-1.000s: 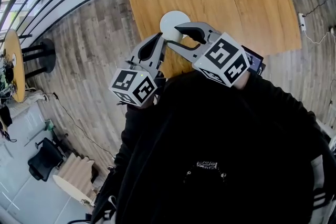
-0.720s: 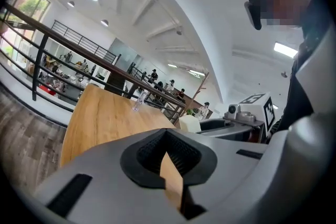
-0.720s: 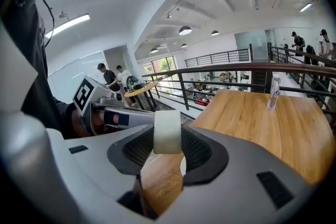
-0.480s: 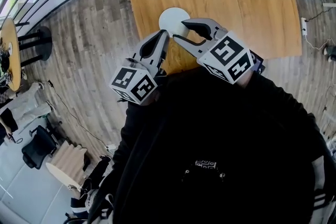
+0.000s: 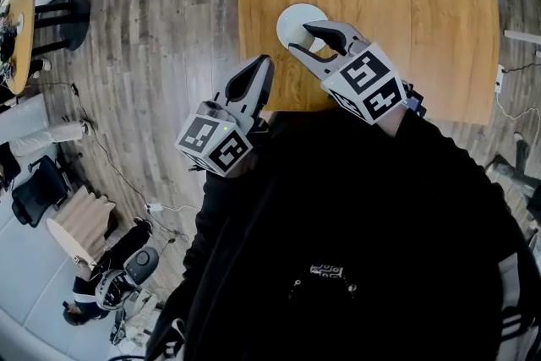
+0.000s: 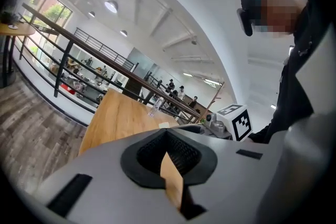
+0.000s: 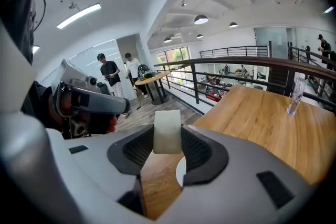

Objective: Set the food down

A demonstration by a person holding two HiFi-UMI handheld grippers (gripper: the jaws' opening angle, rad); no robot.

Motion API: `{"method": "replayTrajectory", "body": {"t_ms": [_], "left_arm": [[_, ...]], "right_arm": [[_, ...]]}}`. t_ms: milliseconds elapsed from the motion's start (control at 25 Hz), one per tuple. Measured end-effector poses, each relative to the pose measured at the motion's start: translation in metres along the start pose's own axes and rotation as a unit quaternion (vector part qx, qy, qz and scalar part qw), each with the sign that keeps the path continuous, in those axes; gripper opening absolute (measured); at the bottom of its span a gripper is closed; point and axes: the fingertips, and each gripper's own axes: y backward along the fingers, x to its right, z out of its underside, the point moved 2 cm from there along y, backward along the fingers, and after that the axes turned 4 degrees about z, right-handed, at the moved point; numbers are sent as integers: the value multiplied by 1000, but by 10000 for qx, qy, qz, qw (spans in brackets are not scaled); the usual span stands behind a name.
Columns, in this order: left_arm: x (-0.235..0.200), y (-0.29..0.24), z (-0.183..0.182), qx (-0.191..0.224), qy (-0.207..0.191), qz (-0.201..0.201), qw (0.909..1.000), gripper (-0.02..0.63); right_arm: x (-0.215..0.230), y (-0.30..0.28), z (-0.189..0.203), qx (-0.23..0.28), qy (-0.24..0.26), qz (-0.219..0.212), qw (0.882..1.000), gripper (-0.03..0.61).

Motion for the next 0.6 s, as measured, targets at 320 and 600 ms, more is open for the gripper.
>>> {"method": "replayTrajectory", "body": {"t_ms": [320,600], "left_arm": [[-17,29,11,69,307,-627,9975,0],[-20,46,26,125,478,-914,9946,0]], "right_arm": [[7,-44,23,-434,366,-126,9983,172],[21,-75,58,-854,402,-53,9955,172]]}}
